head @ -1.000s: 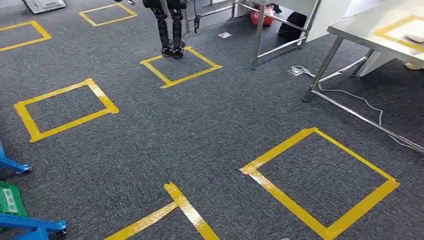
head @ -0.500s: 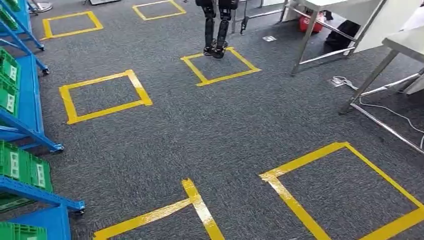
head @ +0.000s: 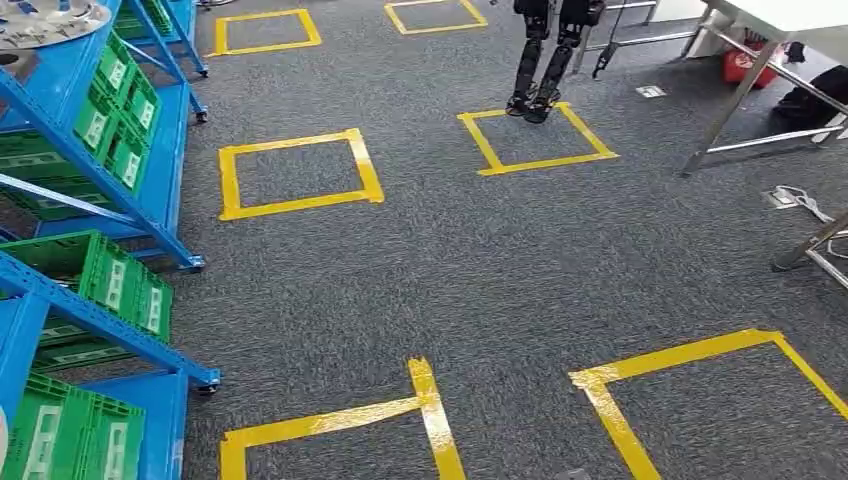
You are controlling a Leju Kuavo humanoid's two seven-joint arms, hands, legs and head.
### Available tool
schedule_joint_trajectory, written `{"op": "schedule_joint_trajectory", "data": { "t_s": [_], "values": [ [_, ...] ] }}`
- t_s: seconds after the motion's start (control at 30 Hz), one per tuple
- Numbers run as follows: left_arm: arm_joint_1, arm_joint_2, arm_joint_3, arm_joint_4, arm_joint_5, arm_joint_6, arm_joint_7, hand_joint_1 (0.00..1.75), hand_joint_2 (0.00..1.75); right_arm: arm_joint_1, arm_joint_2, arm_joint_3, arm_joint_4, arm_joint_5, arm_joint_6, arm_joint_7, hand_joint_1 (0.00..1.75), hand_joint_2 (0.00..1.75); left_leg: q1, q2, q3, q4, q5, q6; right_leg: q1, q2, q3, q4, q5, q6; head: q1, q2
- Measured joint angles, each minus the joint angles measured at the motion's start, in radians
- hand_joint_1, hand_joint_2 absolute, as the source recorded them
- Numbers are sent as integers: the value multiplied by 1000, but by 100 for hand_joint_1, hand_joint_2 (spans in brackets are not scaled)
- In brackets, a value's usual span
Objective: Take the parts from the cabinet and place them on the table.
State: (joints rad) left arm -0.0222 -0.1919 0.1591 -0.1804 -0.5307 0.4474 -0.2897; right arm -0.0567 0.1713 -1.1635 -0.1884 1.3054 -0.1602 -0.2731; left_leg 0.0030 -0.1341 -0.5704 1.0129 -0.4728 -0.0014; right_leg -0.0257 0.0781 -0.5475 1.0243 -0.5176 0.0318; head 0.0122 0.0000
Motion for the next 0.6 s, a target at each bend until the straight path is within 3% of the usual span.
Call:
{"op": "schedule_joint_trajectory", "data": {
  "t_s": [0.07,0.1,0.13,0.17,0.2,0.23,0.27,0.3,0.37,0.4,0.43,0.57,0.6],
  "values": [
    [4,8,1,2,-12,-29,101,0,0,-5,0,1,0,10,4,35,0,0,3,-16,-4,3,-1,-9,-3,-22,4,-5,6,-12,-1,0],
    [4,9,2,2,-14,-49,148,0,0,-8,0,3,0,15,7,48,0,0,-1,40,-8,20,-13,-12,-2,-35,7,-7,5,-18,-2,0],
    [3,12,3,2,-14,-65,183,0,0,-8,0,5,0,19,10,58,0,0,-3,93,-33,75,-48,-17,1,-50,9,-7,2,-26,-13,0],
    [1,15,6,2,-14,-74,192,0,0,-6,0,5,0,21,11,66,0,0,-1,114,-74,158,-91,-21,5,-68,10,-7,-1,-30,-17,0],
    [0,18,7,2,-14,-81,204,0,0,-5,0,5,0,24,12,73,0,0,-1,121,-118,247,-129,-23,8,-89,11,-7,-3,-34,-16,0],
    [1,20,8,2,-14,-88,218,0,0,-5,-1,5,0,26,13,80,0,0,0,122,-150,311,-149,-24,9,-106,11,-7,-5,-35,-17,0],
    [2,22,8,2,-14,-95,232,0,0,-6,-1,6,0,27,13,85,0,0,1,123,-160,328,-145,-24,11,-121,12,-7,-7,-36,-16,0],
    [5,25,8,2,-14,-101,252,0,0,-8,-1,8,0,31,13,90,0,0,1,124,-145,301,-117,-22,12,-135,15,-7,-10,-36,-17,0],
    [7,29,9,2,-14,-110,282,0,0,-12,-1,15,0,38,16,103,0,0,-1,140,-62,139,-28,-12,15,-159,26,-7,-17,-34,-17,0],
    [7,33,9,2,-15,-113,296,0,0,-12,-1,17,0,40,17,108,0,0,-7,176,-15,49,9,-3,16,-171,33,-7,-22,-32,-17,0],
    [2,35,9,2,-18,-115,307,0,0,-12,0,20,0,42,15,113,0,0,-22,219,0,18,-11,1,22,-181,29,-6,-28,-24,-17,0],
    [7,41,9,2,-30,-119,321,0,0,-20,3,27,0,44,11,122,0,0,-24,174,-4,4,-3,21,22,-220,51,-16,-32,-3,-17,0],
    [9,41,9,2,-32,-119,323,0,0,-23,3,29,0,44,10,122,0,0,-15,164,7,-7,5,27,17,-180,44,-8,-44,3,-15,0]
  ]
}}
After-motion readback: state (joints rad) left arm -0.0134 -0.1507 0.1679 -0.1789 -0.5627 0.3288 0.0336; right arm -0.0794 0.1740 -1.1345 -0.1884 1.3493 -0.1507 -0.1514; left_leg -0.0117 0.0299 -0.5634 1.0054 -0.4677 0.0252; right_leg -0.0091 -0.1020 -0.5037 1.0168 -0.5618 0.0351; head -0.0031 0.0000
